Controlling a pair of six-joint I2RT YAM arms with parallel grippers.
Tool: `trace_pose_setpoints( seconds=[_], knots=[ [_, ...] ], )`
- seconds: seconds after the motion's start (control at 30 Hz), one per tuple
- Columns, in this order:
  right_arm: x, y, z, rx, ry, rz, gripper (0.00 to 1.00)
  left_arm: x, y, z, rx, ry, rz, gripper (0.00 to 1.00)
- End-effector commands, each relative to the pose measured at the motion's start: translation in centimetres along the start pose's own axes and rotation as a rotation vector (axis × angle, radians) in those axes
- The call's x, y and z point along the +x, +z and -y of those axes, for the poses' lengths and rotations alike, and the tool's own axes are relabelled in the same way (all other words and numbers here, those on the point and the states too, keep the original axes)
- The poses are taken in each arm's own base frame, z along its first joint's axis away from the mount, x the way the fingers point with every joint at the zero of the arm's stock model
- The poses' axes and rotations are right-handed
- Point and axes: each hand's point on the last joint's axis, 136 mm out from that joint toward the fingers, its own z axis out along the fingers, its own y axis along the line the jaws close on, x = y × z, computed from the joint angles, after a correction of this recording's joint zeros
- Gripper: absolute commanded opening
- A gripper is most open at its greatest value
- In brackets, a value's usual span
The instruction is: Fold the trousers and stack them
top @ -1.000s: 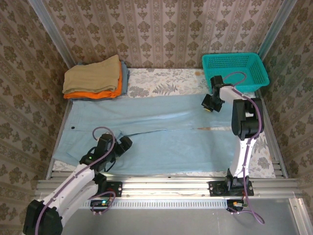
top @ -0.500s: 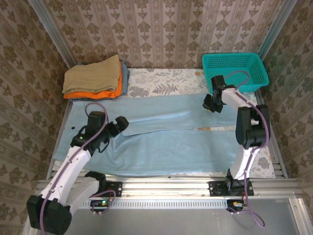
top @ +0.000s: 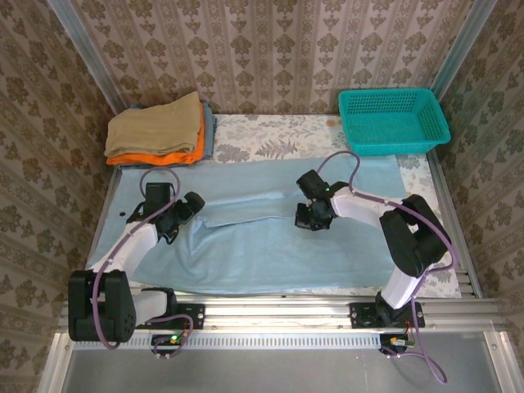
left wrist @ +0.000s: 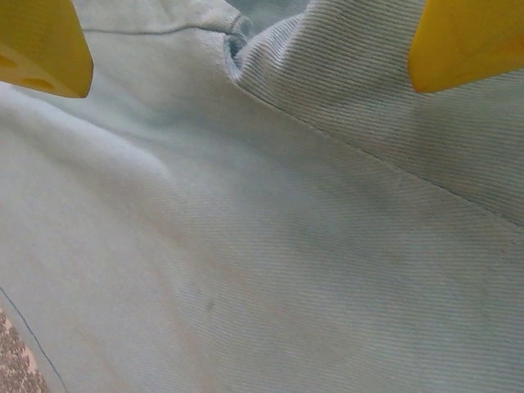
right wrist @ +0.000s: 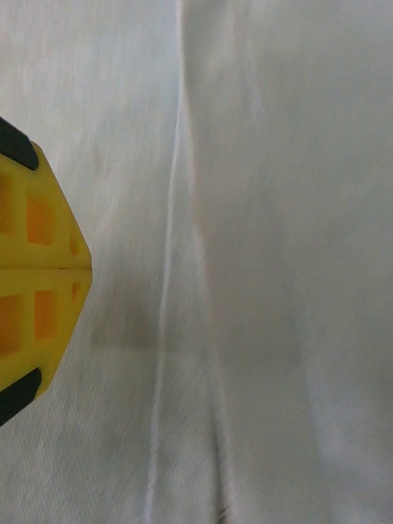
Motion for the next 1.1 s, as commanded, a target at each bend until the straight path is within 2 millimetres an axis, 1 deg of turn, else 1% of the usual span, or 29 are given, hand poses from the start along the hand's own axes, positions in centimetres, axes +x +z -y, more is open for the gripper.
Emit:
trace_pose_setpoints(
  seconds=[0.0, 0.03, 0.1, 0.17, 0.23, 0.33, 0.43, 0.53, 0.6, 0.7, 0.77, 0.83, 0.9, 0.93, 1.0, 1.07],
  knots=[
    [1.5, 0.4, 3.0, 0.080, 0.056, -0.034, 0.00, -0.4, 0.4, -1.2, -0.011, -0.027, 0.044, 0.99],
    [2.2, 0.4, 4.2, 0.110, 0.070, -0.060, 0.00, 0.0, 0.5, -1.6, -0.016, -0.035, 0.042, 0.99],
    [3.1, 0.5, 6.2, 0.116, 0.130, -0.098, 0.00, 1.2, 0.8, -2.8, -0.039, -0.068, 0.020, 0.98],
    [3.5, 0.4, 7.9, 0.089, 0.208, -0.126, 0.00, 2.3, 0.9, -3.3, -0.038, -0.083, 0.002, 0.97],
    [3.4, 0.1, 9.8, 0.088, 0.270, -0.130, 0.00, 3.4, 0.7, -3.9, -0.064, -0.066, 0.000, 0.96],
    [2.5, -0.6, 10.2, 0.021, 0.325, -0.133, 0.00, 5.7, 0.5, -4.2, -0.095, -0.046, -0.009, 0.96],
    [1.2, -1.4, 10.5, 0.025, 0.346, -0.120, 0.00, 7.6, 0.2, -4.0, -0.090, -0.066, -0.038, 0.95],
    [-0.2, -2.5, 11.7, 0.067, 0.360, -0.093, 0.00, 8.6, -0.8, -3.9, -0.086, -0.075, -0.040, 0.95],
    [-1.2, -3.3, 12.3, 0.051, 0.383, -0.071, 0.00, 8.9, -1.5, -3.8, -0.074, -0.071, -0.033, 0.95],
    [-2.7, -4.7, 12.1, 0.031, 0.372, -0.038, 0.00, 7.7, -3.1, -3.0, -0.047, -0.055, 0.015, 0.95],
    [-3.8, -5.9, 11.4, 0.008, 0.350, -0.004, 0.00, 6.6, -4.0, -1.7, -0.010, -0.040, 0.044, 0.95],
    [-5.2, -7.3, 11.2, 0.017, 0.337, 0.050, 0.00, 5.3, -4.5, -0.2, 0.017, -0.015, 0.068, 0.95],
    [-6.6, -8.1, 11.0, 0.014, 0.333, 0.102, 0.01, 3.8, -4.4, 1.4, 0.040, 0.019, 0.082, 0.95],
    [-7.5, -8.2, 10.9, 0.017, 0.332, 0.119, 0.02, 2.7, -4.3, 2.2, 0.048, 0.033, 0.089, 0.95],
    [-9.1, -8.1, 10.5, 0.019, 0.328, 0.124, 0.02, 0.5, -3.6, 3.4, 0.050, 0.042, 0.097, 0.95],
    [-10.7, -7.4, 10.5, 0.024, 0.336, 0.134, 0.02, -1.8, -2.9, 5.2, 0.077, 0.045, 0.105, 0.95]
  ],
)
